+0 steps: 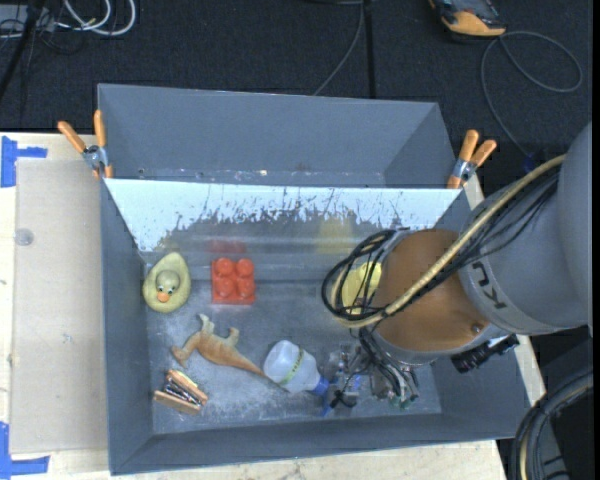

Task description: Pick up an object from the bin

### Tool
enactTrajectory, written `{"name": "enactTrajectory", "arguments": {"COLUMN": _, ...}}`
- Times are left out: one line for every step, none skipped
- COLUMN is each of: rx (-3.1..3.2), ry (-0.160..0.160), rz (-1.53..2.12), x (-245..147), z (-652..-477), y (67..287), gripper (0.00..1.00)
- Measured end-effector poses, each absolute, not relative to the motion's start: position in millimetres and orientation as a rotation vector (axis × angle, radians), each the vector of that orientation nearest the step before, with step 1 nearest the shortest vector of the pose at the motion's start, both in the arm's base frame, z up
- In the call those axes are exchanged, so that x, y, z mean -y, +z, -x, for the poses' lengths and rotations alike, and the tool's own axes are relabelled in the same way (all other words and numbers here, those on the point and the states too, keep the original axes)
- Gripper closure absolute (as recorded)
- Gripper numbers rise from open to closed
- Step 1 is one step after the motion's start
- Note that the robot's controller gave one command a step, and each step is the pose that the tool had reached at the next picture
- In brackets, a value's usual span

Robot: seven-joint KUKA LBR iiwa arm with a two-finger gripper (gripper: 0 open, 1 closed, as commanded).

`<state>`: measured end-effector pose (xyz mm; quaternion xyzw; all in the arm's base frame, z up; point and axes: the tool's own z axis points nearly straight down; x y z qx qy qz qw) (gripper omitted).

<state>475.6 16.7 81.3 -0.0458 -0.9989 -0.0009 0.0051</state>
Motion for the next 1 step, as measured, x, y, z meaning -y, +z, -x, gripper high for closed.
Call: {"name": "enactTrajectory", "arguments": {"rx": 3.127, "ry": -0.003, "rz": 0.143, "x": -16.5, "z": -474.8, "y": 102.2, "gripper": 1.0}}
